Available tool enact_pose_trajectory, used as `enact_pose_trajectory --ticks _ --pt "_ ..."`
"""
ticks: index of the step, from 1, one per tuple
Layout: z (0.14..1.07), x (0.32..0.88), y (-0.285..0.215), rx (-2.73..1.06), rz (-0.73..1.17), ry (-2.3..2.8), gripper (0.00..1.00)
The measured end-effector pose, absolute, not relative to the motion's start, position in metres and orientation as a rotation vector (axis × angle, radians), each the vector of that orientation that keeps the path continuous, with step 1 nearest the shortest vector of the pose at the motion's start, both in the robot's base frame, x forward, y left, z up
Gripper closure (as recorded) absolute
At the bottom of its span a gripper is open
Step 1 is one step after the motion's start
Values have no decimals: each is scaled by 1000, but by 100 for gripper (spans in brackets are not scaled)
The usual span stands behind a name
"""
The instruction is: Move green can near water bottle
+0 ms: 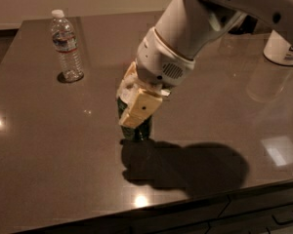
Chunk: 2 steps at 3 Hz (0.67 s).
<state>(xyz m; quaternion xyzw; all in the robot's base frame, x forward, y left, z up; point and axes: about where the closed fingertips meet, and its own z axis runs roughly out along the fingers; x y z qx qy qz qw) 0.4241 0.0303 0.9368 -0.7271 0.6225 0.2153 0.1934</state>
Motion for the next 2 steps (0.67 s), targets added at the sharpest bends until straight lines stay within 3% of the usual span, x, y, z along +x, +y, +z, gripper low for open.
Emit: enact_pose_trajectory --ticks 2 --pt "939 493 94 -2029 652 1677 100"
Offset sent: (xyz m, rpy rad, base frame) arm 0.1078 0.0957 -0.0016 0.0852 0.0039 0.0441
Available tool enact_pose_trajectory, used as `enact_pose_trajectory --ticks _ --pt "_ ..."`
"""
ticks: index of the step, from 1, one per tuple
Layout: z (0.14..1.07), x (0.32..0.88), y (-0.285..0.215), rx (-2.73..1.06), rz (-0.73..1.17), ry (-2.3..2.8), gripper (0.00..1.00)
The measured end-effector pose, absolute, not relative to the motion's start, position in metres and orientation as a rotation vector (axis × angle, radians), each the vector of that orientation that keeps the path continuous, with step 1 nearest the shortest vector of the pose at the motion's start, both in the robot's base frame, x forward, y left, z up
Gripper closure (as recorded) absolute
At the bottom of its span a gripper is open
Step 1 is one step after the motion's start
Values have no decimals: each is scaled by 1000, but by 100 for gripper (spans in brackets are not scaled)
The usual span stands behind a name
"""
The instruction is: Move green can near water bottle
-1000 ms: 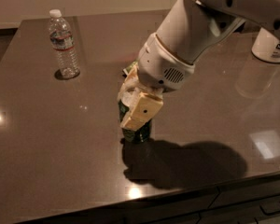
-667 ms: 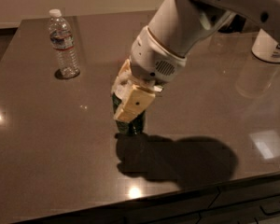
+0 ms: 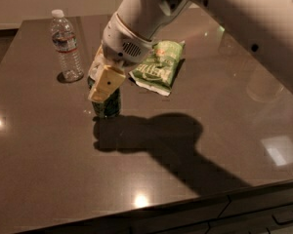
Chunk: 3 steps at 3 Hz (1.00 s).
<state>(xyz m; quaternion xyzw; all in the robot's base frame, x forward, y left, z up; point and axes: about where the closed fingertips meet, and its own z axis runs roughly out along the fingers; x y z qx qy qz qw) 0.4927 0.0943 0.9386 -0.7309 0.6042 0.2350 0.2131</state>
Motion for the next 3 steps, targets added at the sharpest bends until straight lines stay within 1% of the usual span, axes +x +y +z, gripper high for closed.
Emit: enact_pose_trajectory --ticks 1,3 --pt "935 526 118 -2023 650 1686 100" --pt "929 581 147 -1990 645 1728 100"
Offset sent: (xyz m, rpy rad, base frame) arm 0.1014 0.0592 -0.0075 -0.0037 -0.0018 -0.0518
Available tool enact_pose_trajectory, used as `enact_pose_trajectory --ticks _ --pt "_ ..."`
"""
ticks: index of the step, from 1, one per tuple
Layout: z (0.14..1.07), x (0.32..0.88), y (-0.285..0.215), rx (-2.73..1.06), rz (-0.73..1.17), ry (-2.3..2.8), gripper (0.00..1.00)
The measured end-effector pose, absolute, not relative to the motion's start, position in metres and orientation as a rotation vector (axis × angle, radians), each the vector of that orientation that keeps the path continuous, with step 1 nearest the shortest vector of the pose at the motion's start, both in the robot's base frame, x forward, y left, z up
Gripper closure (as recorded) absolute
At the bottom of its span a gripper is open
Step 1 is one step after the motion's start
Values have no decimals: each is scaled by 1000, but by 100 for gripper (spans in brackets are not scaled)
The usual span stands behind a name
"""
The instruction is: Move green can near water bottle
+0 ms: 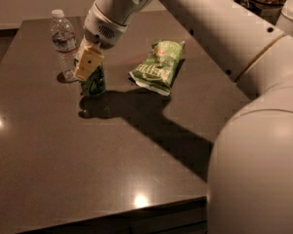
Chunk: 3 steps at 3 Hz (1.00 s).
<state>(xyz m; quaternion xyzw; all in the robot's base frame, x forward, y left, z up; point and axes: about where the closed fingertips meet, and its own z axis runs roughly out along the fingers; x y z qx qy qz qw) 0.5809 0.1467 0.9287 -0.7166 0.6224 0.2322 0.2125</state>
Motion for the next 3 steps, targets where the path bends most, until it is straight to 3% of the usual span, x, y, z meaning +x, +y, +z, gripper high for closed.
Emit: enact_pose_trajectory --ticks 2,3 --pt "921 615 155 -1909 620 1805 100" --pt "916 626 155 -1856 596 1844 90"
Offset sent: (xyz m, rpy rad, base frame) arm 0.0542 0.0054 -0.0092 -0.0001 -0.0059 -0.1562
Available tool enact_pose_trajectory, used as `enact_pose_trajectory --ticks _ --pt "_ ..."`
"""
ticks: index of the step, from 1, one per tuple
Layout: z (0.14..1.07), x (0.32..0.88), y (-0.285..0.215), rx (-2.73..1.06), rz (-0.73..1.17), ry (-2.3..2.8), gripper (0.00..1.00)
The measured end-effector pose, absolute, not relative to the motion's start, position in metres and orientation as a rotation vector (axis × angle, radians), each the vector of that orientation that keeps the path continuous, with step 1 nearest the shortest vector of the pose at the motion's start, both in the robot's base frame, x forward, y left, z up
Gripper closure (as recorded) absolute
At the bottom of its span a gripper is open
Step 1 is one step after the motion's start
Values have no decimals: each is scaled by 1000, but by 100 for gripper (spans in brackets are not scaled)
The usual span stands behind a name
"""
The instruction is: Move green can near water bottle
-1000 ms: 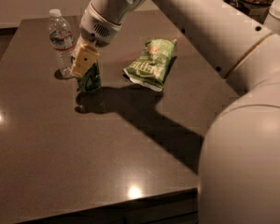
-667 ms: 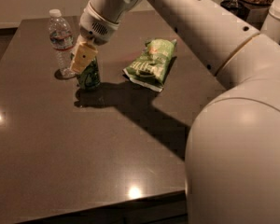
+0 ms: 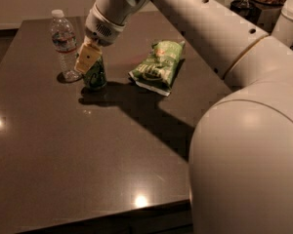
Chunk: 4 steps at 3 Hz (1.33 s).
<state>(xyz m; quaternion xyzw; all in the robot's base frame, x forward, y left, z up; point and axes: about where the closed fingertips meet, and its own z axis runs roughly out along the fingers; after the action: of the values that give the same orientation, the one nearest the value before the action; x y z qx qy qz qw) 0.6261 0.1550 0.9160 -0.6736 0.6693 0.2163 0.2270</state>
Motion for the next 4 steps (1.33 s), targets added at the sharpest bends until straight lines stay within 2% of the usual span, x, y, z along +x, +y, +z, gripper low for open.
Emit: enact_pose_trajectory --ticks 1,2,3,4 --pt "911 636 155 -1803 572 1882 59" --pt "907 641 160 -1766 546 1924 36" --pt "905 641 163 -1770 550 1925 5" --pt "904 640 164 -1772 551 1926 0"
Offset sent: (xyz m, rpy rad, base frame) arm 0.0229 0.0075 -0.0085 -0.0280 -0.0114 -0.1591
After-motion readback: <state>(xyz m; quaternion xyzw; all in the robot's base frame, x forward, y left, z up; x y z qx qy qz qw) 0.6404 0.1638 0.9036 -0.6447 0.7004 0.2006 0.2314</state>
